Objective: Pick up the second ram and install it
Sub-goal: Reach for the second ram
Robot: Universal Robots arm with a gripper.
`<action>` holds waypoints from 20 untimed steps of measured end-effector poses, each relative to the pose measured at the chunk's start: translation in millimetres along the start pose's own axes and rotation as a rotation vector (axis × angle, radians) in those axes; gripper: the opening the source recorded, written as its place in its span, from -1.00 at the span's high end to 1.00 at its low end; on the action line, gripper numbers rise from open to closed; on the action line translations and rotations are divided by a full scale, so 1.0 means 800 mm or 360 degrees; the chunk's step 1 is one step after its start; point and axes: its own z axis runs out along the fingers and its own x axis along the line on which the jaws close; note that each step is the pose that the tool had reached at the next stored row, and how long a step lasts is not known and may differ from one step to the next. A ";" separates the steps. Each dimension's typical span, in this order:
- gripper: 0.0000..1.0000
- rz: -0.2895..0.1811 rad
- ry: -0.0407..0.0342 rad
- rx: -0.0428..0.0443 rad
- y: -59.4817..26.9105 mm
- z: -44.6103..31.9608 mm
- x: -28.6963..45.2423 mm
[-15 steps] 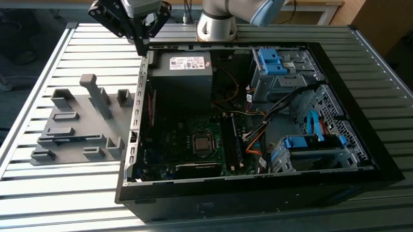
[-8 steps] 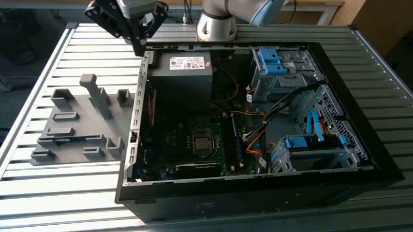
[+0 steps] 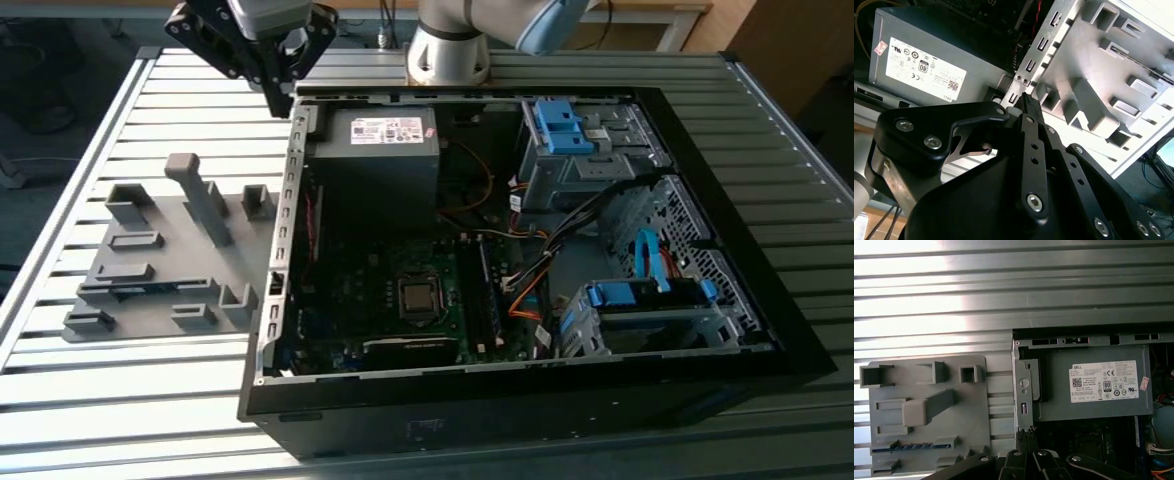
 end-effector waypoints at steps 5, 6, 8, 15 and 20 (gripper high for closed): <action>0.79 0.0000 0.0000 0.0000 0.000 0.0006 0.0058; 0.79 0.0000 0.0001 0.0000 -0.001 0.0006 0.0068; 0.79 0.0000 0.0001 0.0000 -0.001 0.0009 0.0086; 0.79 0.0000 0.0002 0.0000 -0.001 0.0017 0.0158; 0.79 0.0000 0.0003 0.0000 -0.002 0.0023 0.0208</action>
